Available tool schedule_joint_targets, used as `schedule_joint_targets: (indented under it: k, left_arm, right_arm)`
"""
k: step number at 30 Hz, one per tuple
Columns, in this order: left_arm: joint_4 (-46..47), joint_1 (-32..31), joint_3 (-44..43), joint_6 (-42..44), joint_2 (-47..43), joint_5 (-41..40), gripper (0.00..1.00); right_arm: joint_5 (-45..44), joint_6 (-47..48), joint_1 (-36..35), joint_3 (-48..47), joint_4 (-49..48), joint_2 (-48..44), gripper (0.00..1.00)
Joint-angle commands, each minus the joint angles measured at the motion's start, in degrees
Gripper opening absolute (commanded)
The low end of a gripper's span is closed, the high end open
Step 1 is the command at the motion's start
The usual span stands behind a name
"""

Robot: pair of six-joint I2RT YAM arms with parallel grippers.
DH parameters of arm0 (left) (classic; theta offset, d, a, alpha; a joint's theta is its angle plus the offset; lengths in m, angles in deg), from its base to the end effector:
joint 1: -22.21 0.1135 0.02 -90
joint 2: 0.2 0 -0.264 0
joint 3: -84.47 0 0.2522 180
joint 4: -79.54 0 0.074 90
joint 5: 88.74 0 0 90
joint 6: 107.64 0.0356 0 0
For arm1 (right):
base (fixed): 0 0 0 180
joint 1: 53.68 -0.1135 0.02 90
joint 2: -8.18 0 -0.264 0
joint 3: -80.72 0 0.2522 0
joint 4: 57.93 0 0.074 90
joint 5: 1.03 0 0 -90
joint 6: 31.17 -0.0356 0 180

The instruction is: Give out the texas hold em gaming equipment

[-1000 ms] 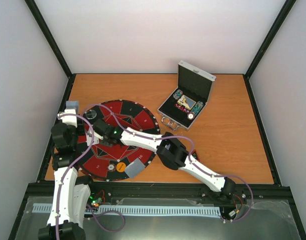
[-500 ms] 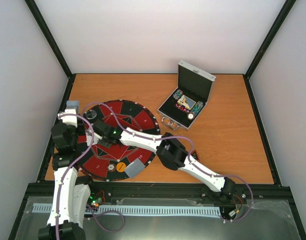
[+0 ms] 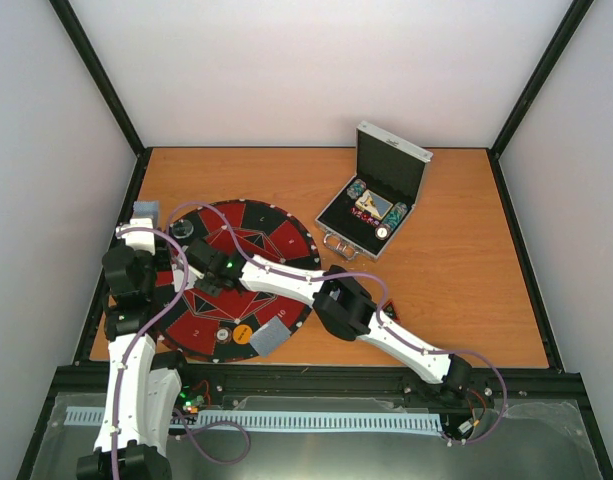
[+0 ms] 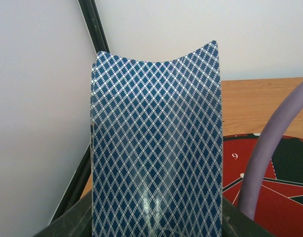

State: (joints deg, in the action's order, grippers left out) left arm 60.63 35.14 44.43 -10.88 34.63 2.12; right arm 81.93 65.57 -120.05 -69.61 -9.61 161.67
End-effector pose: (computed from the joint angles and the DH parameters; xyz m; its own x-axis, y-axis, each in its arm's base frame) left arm 0.1570 0.0355 0.2612 -0.2539 0.0625 -0.9652 -0.1809 0.9772 0.1108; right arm 0.2349 0.5261 0.1319 -0.2083 -0.7667 -0.6072 -0.9094 0.3804 -0.1683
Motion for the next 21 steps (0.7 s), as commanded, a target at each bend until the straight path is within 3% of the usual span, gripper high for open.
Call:
schedule_joint_targets:
  k: [1,8,9,12,13,21]
  left_arm:
    - [1.8,0.3,-2.4,0.1,-0.2,0.8,0.39]
    - [2.0,0.4,-2.3,0.0,-0.2,1.1,0.4]
    - [1.9,0.3,-2.2,0.0,-0.2,1.2,0.4]
    - [1.8,0.3,-2.2,-0.1,-0.3,1.1,0.4]
    - [1.7,0.4,-2.2,-0.1,-0.3,1.1,0.4]
    - [1.9,0.3,-2.3,-0.1,-0.2,1.5,0.4]
  right_arm:
    - [1.5,-1.3,-1.0,-0.7,3.0,2.1,0.03]
    - [0.8,-1.3,-1.0,-0.7,2.9,2.0,0.04]
    - [1.0,-1.4,-1.0,-0.7,2.8,2.0,0.08]
    - [1.6,-1.3,-1.0,-0.9,3.1,1.9,0.4]
    - [2.0,-1.3,-1.0,-0.9,3.3,1.9,0.45]
    - [10.7,-3.6,-1.0,-0.9,3.6,0.4,0.51]
